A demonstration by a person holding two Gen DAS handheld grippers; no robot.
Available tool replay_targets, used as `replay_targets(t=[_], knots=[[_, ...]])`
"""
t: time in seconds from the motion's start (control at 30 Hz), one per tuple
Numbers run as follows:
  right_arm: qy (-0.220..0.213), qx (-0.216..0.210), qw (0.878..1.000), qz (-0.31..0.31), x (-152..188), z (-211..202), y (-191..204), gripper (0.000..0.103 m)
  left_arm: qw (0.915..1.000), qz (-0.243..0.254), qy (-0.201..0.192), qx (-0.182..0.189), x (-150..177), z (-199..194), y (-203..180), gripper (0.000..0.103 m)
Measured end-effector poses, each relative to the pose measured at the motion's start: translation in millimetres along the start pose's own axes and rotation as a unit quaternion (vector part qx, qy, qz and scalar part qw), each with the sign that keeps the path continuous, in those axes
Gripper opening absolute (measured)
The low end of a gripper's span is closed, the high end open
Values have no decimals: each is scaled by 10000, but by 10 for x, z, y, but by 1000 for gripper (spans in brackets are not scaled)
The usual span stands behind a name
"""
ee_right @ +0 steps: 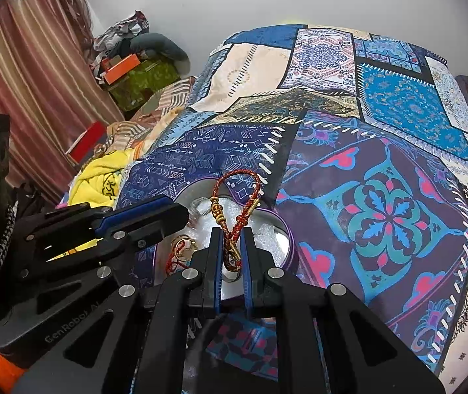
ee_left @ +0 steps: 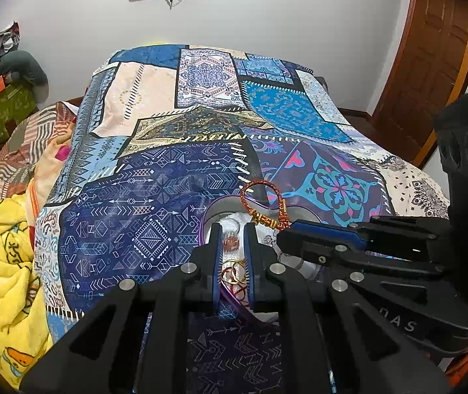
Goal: Organize jewelry
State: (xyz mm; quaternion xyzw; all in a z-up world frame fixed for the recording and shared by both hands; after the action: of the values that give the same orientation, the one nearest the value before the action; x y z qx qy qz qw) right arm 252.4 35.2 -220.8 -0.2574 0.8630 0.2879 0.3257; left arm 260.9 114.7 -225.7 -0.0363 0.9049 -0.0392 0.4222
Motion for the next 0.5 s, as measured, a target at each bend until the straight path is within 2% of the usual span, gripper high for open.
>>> replay_targets(t=[0.5], knots=[[63, 170, 9997, -167, -15, -128, 51, 17, 9999, -20, -152, -78, -85, -252, -9, 15]])
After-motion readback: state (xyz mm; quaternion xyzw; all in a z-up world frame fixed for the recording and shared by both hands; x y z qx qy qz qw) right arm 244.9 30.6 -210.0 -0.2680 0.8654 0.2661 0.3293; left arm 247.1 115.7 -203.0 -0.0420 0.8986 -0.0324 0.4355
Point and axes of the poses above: each gripper's, at about its wrist camera, not at the fingertips, and z roughly the way its jaws point, y to its left, x to its underside, the point moved 5 cm from there along z, roughly the way its jaws point, and after that the axes turned 7 degrees about -y, right-handed, at the moved point
